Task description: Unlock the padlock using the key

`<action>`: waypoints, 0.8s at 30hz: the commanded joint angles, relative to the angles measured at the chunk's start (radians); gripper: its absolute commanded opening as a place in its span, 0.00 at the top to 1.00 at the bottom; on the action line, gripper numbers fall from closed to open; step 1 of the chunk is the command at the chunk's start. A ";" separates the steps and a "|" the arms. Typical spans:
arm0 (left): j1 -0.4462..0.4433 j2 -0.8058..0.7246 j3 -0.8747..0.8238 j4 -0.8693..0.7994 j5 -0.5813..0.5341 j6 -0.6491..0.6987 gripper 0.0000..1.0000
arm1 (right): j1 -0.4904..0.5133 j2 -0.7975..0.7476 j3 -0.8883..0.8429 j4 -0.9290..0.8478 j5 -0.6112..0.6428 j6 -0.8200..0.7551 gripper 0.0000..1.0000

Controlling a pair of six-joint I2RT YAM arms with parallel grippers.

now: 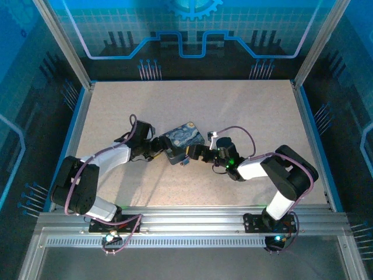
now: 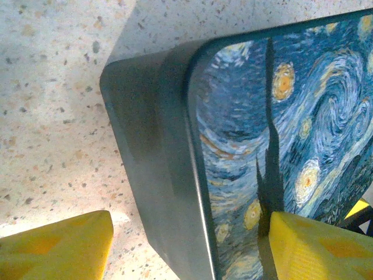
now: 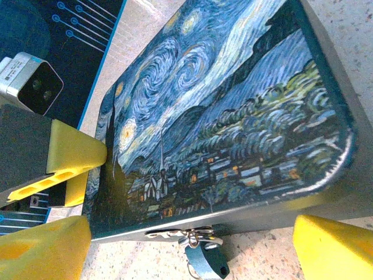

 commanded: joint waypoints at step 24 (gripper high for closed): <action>-0.011 -0.008 -0.029 -0.070 -0.045 -0.015 0.28 | -0.016 0.112 0.010 0.166 -0.210 -0.098 0.32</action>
